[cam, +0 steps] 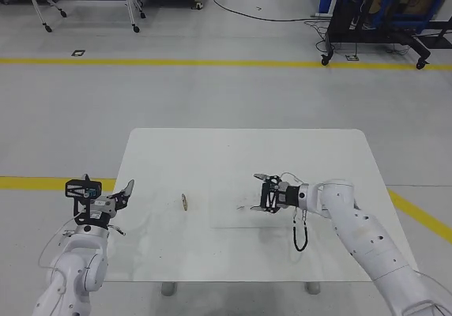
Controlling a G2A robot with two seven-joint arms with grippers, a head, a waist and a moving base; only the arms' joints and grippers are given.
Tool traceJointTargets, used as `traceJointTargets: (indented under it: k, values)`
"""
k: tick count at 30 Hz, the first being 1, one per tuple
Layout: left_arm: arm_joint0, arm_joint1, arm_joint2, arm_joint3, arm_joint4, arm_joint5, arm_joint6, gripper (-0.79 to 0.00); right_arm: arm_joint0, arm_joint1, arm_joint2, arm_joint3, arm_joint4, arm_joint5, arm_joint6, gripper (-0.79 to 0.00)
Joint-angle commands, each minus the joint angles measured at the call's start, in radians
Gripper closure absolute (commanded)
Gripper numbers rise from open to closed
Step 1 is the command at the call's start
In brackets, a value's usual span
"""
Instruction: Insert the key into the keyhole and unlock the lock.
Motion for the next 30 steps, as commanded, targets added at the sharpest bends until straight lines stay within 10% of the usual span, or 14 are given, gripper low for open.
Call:
traceJointTargets:
  k: [1,17,30]
  values:
    - [0.000,0.000,0.000,0.000,0.000,0.000,0.000,-0.785,0.038,-0.005,-0.043,0.028,-0.033,-0.022,0.002,-0.376]
    - [0.000,0.000,0.000,0.000,0.000,0.000,0.000,-0.785,0.227,-0.047,-0.281,0.236,-0.130,-0.093,-0.160,-0.329]
    - [0.000,0.000,0.000,0.000,0.000,0.000,0.000,-0.785,0.314,-0.095,-0.405,0.337,-0.080,-0.091,-0.138,-0.006]
